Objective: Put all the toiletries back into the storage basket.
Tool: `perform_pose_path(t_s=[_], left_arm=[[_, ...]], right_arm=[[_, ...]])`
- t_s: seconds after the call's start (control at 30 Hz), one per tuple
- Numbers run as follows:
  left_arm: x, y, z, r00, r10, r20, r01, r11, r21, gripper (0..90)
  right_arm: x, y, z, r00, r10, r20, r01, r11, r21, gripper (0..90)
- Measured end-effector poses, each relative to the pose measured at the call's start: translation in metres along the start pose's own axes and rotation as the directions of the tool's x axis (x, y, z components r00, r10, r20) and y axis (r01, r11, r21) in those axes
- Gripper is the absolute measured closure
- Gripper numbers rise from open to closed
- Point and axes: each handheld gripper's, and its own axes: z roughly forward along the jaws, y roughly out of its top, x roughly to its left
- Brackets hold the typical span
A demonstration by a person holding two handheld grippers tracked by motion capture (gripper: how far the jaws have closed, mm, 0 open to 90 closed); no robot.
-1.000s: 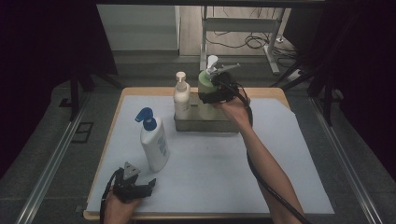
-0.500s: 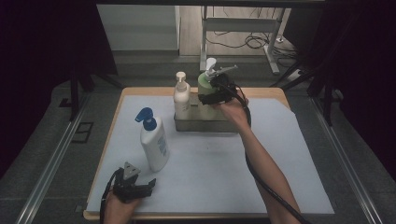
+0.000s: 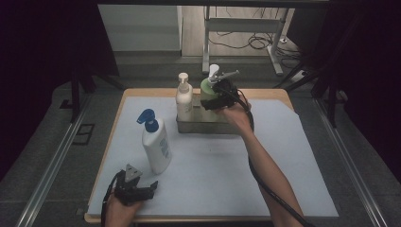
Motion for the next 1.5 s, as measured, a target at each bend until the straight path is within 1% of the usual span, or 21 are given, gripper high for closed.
perform_pose_path(t_s=[0.6,0.67,0.87,0.9,0.93,0.97,1.07,1.1,1.2,1.27,1.3,1.37,1.5], left_arm=[[0.0,0.0,0.0,1.0,0.0,0.0,0.0,1.0,0.0,12.1],[0.0,0.0,0.0,1.0,0.001,0.0,-0.001,1.0,0.0,12.1],[0.0,0.0,0.0,1.0,0.001,0.0,-0.001,1.0,0.0,12.1],[0.0,0.0,0.0,1.0,0.001,0.0,-0.001,1.0,0.001,12.1],[0.0,0.0,0.0,1.0,0.001,0.0,-0.001,1.0,0.001,12.1],[0.0,0.0,0.0,1.0,0.001,0.0,-0.001,1.0,0.001,12.1],[0.0,0.0,0.0,1.0,0.001,0.0,-0.001,1.0,0.001,12.1],[0.0,0.0,0.0,1.0,0.001,0.0,-0.001,1.0,0.001,12.1],[0.0,0.0,0.0,1.0,0.001,-0.001,-0.001,1.0,0.001,12.2],[0.0,0.0,0.0,1.0,0.001,-0.001,-0.001,1.0,0.001,12.2],[0.0,0.0,0.0,1.0,0.001,-0.001,-0.001,1.0,0.001,12.2],[0.0,0.0,0.0,1.0,0.001,-0.001,-0.001,1.0,0.001,12.1],[0.0,0.0,0.0,1.0,0.0,-0.001,0.0,1.0,0.001,12.2]], right_arm=[[-0.001,-0.018,0.018,1.0,0.003,-0.007,-0.002,0.9989,0.047,13.3],[0.0,-0.019,0.019,0.9999,0.012,-0.012,-0.012,0.9987,0.049,13.3],[-0.001,-0.023,0.024,0.9999,0.004,-0.012,-0.003,0.9976,0.069,13.2],[0.0,-0.023,0.026,0.9998,0.014,-0.015,-0.013,0.9976,0.068,13.3],[-0.001,-0.024,0.026,0.9999,0.001,-0.013,0.0,0.9971,0.075,13.2],[0.0,-0.024,0.027,0.9998,0.013,-0.014,-0.012,0.9974,0.071,13.2],[-0.001,-0.024,0.027,0.9998,0.013,-0.016,-0.012,0.9972,0.074,13.2],[-0.002,-0.024,0.027,0.9999,0.002,-0.016,-0.001,0.997,0.077,13.0],[-0.001,-0.023,0.029,0.9996,0.021,-0.021,-0.019,0.9972,0.072,12.7],[-0.001,-0.024,0.029,0.9996,0.019,-0.021,-0.018,0.9979,0.062,12.6],[-0.002,-0.025,0.03,0.9998,0.01,-0.019,-0.009,0.9982,0.059,12.5],[-0.001,-0.025,0.03,0.9996,0.018,-0.022,-0.017,0.9984,0.054,12.4],[-0.003,-0.026,0.031,0.9996,0.016,-0.022,-0.015,0.9988,0.047,12.2]])
